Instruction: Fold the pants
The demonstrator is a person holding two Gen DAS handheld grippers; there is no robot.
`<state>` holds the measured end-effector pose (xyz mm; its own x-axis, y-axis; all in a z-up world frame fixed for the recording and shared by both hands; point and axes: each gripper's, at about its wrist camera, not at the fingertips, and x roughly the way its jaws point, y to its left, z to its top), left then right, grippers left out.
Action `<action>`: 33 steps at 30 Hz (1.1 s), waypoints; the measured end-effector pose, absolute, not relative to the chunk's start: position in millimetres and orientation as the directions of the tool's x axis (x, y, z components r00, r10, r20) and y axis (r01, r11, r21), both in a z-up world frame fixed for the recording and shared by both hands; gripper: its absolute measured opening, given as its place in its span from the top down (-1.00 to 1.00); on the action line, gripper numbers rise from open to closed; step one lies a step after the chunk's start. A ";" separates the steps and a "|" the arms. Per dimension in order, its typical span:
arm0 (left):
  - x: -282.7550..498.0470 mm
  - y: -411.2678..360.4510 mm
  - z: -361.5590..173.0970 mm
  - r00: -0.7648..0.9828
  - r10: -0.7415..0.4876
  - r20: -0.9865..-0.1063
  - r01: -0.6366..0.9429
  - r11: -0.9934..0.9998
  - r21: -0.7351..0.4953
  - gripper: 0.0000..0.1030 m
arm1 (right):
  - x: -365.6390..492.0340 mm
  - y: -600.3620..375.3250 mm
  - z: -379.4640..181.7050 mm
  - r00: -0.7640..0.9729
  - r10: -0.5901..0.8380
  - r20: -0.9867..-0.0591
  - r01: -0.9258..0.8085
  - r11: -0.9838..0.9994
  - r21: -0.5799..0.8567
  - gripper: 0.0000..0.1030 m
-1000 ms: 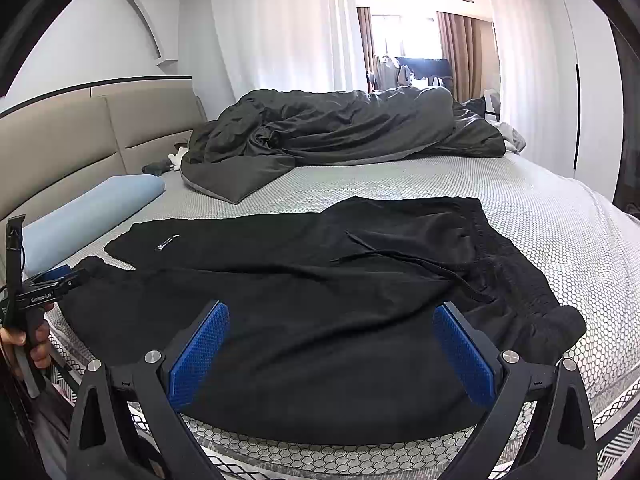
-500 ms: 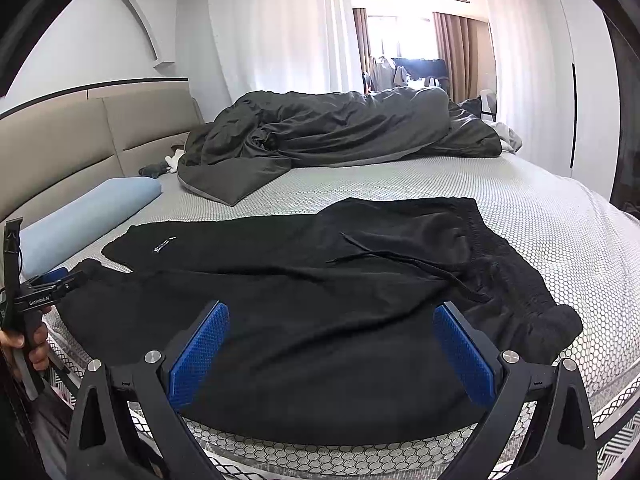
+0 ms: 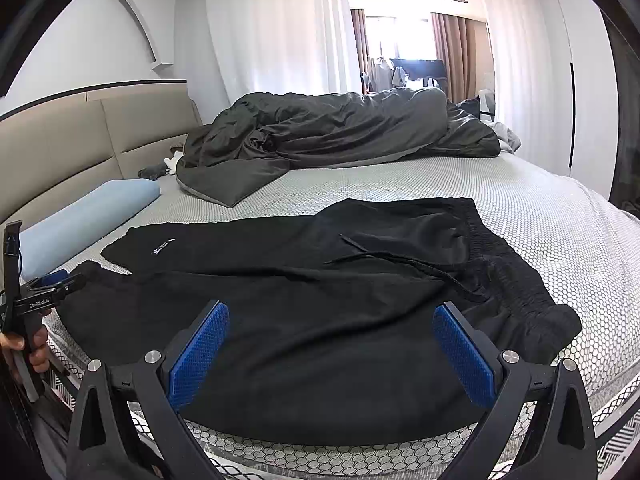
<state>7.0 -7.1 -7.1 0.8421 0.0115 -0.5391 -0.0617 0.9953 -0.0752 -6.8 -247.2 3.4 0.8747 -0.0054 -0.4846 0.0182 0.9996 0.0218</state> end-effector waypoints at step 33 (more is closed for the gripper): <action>7.3 -8.3 -7.9 0.842 0.013 -0.539 -0.061 0.996 -0.071 -0.98 | -9.0 -251.6 6.7 0.875 -0.012 -0.484 0.032 0.999 0.033 -1.00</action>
